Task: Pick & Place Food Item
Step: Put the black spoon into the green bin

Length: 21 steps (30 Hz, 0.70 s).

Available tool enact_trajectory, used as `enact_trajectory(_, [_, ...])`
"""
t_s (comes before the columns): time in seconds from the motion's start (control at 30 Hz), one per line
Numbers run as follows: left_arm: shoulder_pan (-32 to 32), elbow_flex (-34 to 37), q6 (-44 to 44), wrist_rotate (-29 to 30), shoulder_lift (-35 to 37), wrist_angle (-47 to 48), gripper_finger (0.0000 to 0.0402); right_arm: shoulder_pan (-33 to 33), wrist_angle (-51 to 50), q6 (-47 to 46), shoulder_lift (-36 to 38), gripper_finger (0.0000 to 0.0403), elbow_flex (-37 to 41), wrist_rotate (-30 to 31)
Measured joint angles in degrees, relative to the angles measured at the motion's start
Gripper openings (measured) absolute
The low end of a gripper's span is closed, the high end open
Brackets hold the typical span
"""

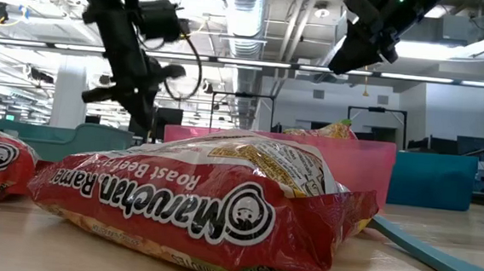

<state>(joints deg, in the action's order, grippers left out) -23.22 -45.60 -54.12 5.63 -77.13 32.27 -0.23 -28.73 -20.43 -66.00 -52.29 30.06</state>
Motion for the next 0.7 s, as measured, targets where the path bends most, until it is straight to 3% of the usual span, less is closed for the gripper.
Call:
enact_trajectory(0.23, [0.02, -0.18, -1.45, -3.13, -6.38, 0.0, 0.0001, 0.0, -0.22, 0.0, -0.02, 0.0116, 0.0, -0.02])
enact_trajectory(0.5, [-0.15, -0.22, -1.39, -2.97, -6.48, -0.17, 0.0004, 0.02, -1.01, 0.0, -0.02, 0.0116, 0.0, -0.02])
enact_trajectory(0.7, [-0.15, -0.22, 5.49, 0.23, -6.39, -1.41, 0.0004, 0.02, -0.98, 0.0, -0.02, 0.0116, 0.0, -0.04])
